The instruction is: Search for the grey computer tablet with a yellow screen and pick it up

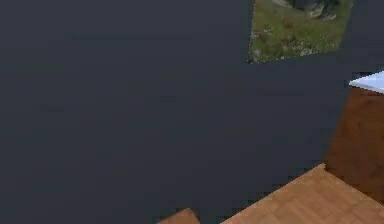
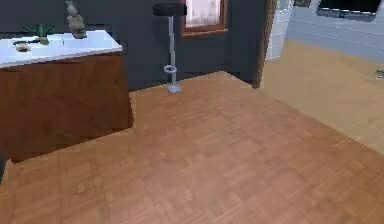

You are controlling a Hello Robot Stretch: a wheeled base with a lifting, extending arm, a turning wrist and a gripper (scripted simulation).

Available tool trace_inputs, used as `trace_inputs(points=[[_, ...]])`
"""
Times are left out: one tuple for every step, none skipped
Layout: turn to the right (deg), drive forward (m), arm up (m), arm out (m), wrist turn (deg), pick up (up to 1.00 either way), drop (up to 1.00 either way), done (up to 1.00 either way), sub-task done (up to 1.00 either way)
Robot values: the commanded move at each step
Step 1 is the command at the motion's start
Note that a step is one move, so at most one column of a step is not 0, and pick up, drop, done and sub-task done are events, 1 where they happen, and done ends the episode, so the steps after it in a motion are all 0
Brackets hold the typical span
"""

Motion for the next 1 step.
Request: trace_inputs(points=[[45.0, 0.00, 0.00, 0.00, 0.0, 0.00, 0.00, 0.00, 0.00]])
